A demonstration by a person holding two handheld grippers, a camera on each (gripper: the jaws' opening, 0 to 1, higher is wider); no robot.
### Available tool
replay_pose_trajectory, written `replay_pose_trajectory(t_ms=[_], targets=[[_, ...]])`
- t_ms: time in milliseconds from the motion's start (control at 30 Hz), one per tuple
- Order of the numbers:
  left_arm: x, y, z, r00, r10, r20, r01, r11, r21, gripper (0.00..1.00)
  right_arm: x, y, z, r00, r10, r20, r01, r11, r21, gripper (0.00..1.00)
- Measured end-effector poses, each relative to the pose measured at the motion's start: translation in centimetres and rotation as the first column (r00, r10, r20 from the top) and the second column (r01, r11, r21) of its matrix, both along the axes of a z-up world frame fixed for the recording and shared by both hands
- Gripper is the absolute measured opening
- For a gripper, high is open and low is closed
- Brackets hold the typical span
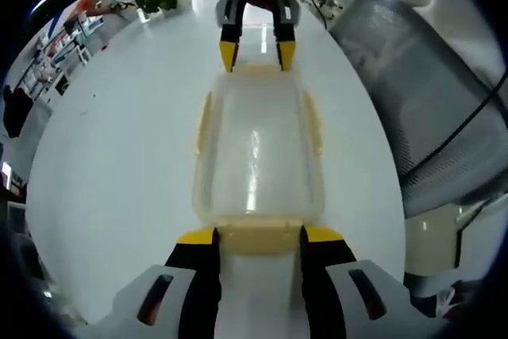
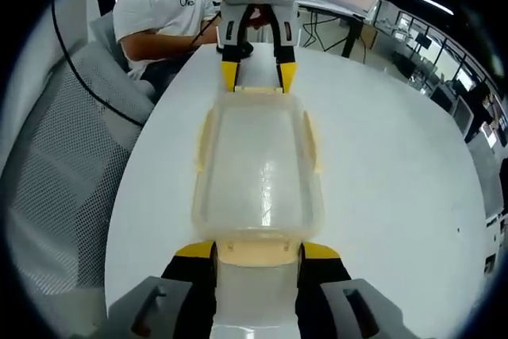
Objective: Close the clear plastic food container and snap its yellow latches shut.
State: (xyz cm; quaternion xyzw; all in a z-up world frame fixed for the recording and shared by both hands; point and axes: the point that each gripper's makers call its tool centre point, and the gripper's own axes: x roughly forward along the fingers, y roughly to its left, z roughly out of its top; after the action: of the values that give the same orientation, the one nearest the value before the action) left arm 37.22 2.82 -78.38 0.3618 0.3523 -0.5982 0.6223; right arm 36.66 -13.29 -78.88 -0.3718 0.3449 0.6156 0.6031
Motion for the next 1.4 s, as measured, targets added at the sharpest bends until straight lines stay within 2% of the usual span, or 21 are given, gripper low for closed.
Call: replay_pose_trajectory(t_ms=[500, 1200, 1400], targets=[[-0.3, -0.6, 2.5, 1.000, -0.009, 0.019, 0.009, 1.000, -0.007, 0.37, -0.4, -0.6, 2.5, 1.000, -0.001, 0.003, 0.001, 1.000, 0.011, 0.37], [-0.9, -1.0, 5.5, 0.999, -0.014, 0.042, 0.013, 1.000, 0.025, 0.37, -0.8, -1.0, 5.7, 0.999, 0.019, 0.043, -0.020, 0.999, 0.027, 0.37], [-1.1, -1.8, 6.5, 0.999, -0.020, 0.036, 0.019, 0.999, 0.032, 0.37, -1.1, -1.7, 6.4, 0.999, 0.011, 0.031, -0.012, 0.999, 0.034, 0.37]])
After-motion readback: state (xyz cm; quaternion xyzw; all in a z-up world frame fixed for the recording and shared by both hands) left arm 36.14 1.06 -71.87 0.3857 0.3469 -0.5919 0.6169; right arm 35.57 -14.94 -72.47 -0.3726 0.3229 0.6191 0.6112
